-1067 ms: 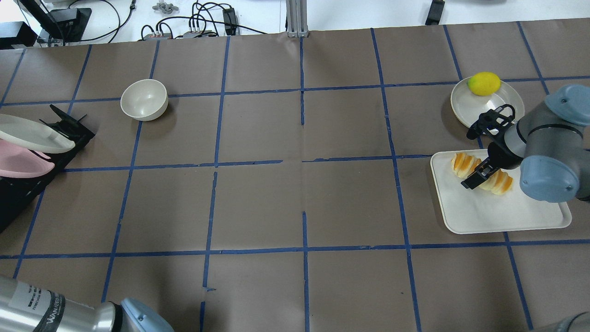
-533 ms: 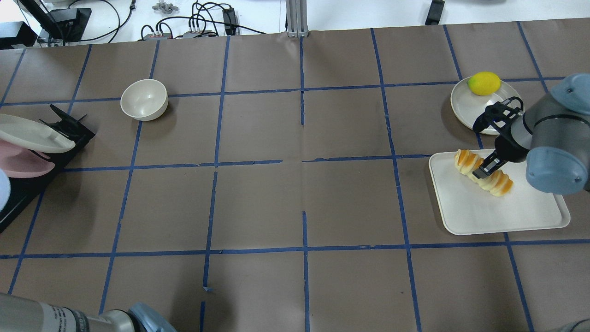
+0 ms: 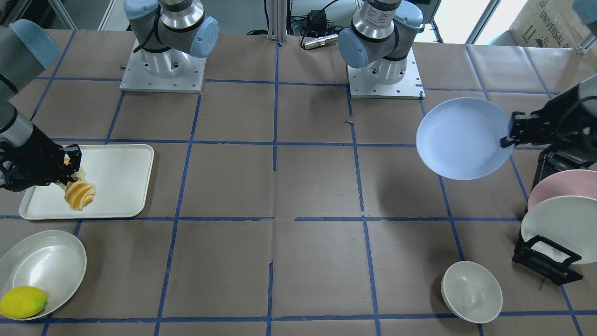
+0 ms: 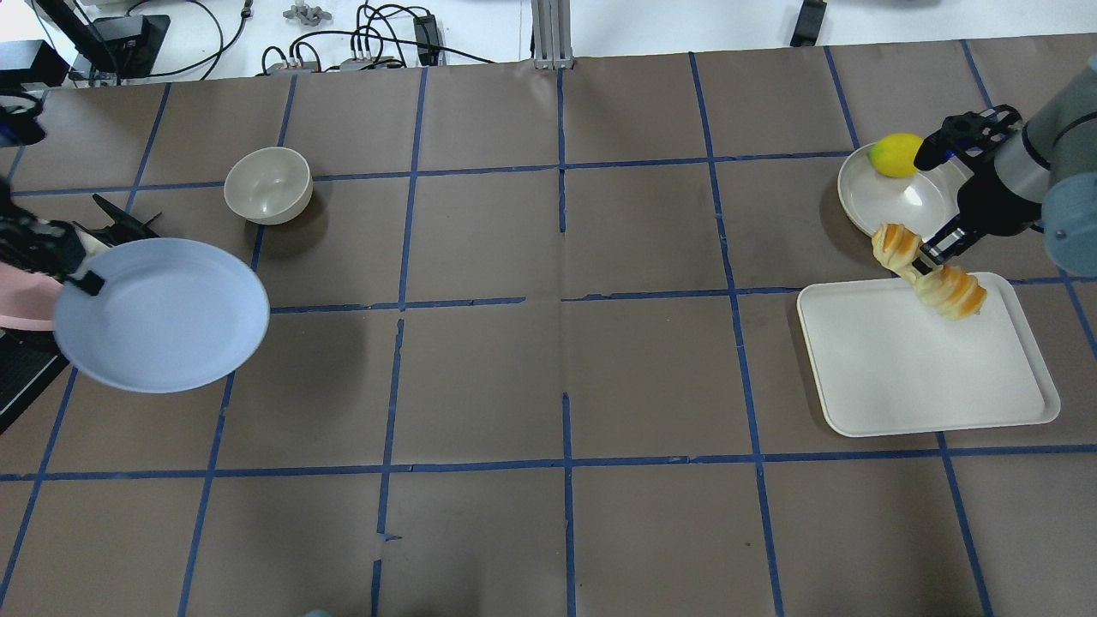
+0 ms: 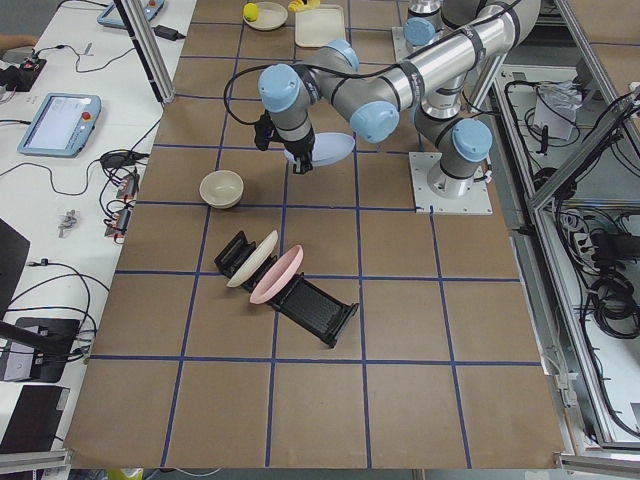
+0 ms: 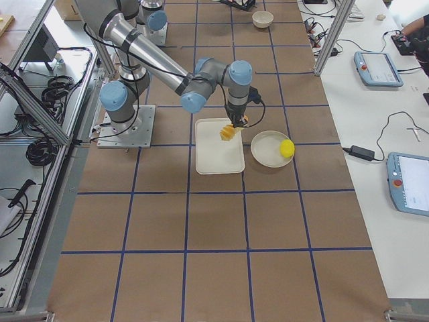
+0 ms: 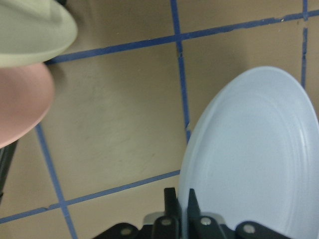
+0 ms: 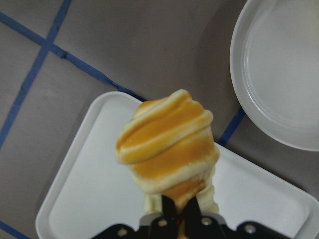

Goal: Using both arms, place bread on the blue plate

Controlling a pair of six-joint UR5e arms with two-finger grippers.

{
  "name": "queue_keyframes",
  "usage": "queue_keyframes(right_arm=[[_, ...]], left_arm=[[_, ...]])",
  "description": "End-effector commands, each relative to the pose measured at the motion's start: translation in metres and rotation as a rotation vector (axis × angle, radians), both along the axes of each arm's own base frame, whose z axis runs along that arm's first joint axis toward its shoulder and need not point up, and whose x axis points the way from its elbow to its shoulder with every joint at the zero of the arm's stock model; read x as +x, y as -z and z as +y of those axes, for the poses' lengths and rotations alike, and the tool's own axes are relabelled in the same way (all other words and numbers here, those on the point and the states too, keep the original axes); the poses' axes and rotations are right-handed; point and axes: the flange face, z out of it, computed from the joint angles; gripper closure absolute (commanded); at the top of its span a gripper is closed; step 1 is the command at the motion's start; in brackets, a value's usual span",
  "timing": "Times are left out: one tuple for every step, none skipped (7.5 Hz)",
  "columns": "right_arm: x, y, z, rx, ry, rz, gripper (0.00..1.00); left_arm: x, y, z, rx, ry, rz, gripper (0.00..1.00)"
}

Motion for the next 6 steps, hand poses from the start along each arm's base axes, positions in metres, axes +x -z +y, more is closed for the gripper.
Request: queue_keyframes(right_arm=[[0.063, -0.073, 0.008, -0.013, 0.174, -0.030, 0.92], [0.117, -0.122, 0.026, -0.006, 0.161, -0.022, 0.91], [0.155, -0.166, 0.046, -0.005, 0.157, -0.025, 0.91], [0.172, -0.190, 0.052, -0.004, 0.134, -0.035, 0.91], [0.191, -0.202, 0.056, 0.004, 0.098, -0.046, 0.90], [0.222, -0.205, 0.060, 0.005, 0.103, -0.058, 0.89]], left_arm=[[-0.138, 0.039, -0.027, -0.004, -0.076, 0.025, 0.91], [-0.195, 0.069, -0.038, -0.007, -0.076, 0.052, 0.91], [-0.236, 0.093, -0.049, -0.007, -0.139, 0.063, 0.91], [-0.274, 0.118, -0.055, 0.037, -0.182, 0.063, 0.91], [-0.305, 0.136, -0.066, -0.005, -0.180, 0.063, 0.91], [-0.322, 0.146, -0.067, 0.005, -0.212, 0.067, 0.91]])
